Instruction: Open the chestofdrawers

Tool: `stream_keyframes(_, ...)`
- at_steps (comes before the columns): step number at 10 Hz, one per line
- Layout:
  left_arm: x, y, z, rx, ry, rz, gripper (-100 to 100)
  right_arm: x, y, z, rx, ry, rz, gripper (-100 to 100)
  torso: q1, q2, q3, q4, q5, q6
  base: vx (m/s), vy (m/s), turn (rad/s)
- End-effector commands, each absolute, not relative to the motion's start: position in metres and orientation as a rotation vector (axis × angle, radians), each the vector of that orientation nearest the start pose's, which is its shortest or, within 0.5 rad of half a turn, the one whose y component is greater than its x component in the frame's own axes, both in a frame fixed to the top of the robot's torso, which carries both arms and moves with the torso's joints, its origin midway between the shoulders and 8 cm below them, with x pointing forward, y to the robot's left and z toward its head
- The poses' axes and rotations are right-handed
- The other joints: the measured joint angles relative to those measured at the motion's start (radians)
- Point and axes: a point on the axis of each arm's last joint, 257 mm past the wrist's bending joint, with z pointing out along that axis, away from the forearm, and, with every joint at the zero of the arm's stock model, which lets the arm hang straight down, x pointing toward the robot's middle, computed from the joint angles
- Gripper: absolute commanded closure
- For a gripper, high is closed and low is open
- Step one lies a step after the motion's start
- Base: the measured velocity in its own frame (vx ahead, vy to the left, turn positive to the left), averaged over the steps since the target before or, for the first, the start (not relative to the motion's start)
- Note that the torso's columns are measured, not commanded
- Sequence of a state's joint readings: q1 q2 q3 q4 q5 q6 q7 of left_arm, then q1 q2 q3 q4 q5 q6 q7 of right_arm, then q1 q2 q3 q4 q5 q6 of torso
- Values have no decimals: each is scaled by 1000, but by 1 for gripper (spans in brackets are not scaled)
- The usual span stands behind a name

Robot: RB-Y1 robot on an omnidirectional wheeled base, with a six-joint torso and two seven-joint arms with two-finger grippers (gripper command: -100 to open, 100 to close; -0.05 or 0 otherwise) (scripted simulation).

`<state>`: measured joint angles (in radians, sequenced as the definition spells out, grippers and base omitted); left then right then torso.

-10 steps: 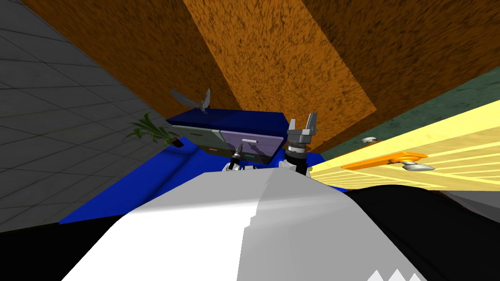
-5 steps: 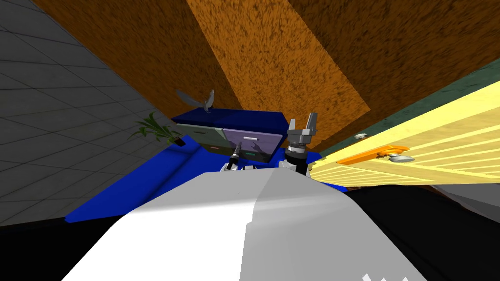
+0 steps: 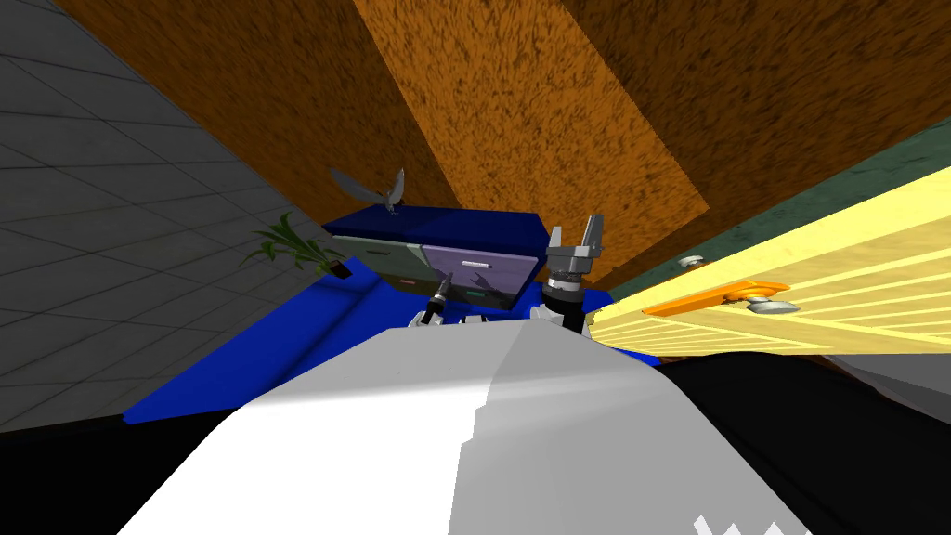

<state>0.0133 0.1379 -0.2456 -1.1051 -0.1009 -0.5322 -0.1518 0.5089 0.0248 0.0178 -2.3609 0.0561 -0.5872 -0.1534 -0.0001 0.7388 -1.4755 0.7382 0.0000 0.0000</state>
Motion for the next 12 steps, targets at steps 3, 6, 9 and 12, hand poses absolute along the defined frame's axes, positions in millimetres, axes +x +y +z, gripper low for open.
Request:
stream_keyframes(3,491,126,-332,-757,1499,-1184,-100,311,-263,72,560,481,1459,0,-2,-3,-2,-1,-1,0,108,-101,-4)
stream_keyframes(6,492,88,-317,-806,1448,-1262,-100,311,-263,72,560,481,1459,0,4,4,2,1,1,0,9,-13,-2)
stream_keyframes(9,493,74,-310,-827,1428,-1291,-100,311,-263,72,560,481,1459,0,0,-2,-1,-1,0,0,0,0,0)
stream_keyframes(12,516,100,-306,-835,1422,-1285,-100,311,-263,72,560,481,1459,0,-3,-1,-1,0,-1,0,-9,-65,-39)
